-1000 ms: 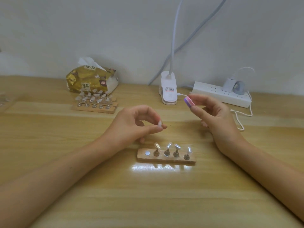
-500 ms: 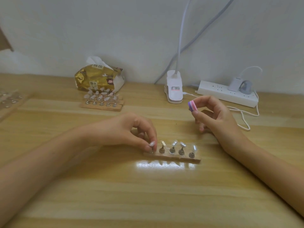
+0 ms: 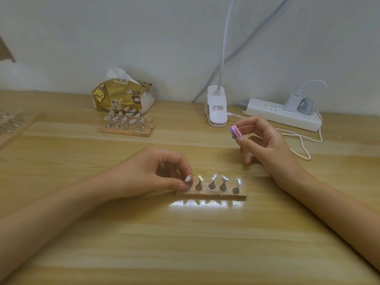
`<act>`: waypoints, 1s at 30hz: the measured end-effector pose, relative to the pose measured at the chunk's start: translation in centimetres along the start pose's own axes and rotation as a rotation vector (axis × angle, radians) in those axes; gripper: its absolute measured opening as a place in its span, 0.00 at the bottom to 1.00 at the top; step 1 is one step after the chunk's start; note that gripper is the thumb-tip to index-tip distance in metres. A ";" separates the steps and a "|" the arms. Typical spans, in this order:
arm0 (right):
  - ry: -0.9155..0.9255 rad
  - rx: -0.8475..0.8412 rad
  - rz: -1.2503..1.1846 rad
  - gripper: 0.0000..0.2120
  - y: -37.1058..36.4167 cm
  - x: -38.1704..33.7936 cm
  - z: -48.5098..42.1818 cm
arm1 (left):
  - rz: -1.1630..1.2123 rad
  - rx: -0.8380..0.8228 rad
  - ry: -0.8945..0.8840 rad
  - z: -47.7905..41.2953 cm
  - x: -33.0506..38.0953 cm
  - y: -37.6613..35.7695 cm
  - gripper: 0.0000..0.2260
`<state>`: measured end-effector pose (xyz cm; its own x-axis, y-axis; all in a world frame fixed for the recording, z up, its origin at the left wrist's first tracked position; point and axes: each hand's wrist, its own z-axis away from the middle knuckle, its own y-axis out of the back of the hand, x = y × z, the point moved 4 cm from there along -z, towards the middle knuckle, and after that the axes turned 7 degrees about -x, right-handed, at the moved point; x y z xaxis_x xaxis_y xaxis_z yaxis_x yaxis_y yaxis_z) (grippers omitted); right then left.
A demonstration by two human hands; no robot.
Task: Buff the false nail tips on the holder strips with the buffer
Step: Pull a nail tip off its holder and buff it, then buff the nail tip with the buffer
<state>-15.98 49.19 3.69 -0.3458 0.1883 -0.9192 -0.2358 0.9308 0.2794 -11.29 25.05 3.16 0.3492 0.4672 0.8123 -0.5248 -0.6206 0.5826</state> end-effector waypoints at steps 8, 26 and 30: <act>-0.042 -0.228 -0.023 0.10 -2.6 -1.0 1.9 | -0.044 0.095 -0.034 2.6 0.6 -0.5 0.05; -0.014 -0.325 -0.003 0.13 -3.9 -1.2 2.3 | -0.075 0.291 -0.033 1.8 1.5 -2.6 0.05; -0.021 -0.336 -0.006 0.10 -3.9 -1.1 2.2 | -0.366 0.314 -0.125 2.2 2.4 -2.8 0.02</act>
<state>-12.66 46.00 3.03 -0.3257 0.1924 -0.9257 -0.5256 0.7770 0.3464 -7.26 26.56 3.57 0.5678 0.6227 0.5384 -0.0976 -0.5985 0.7952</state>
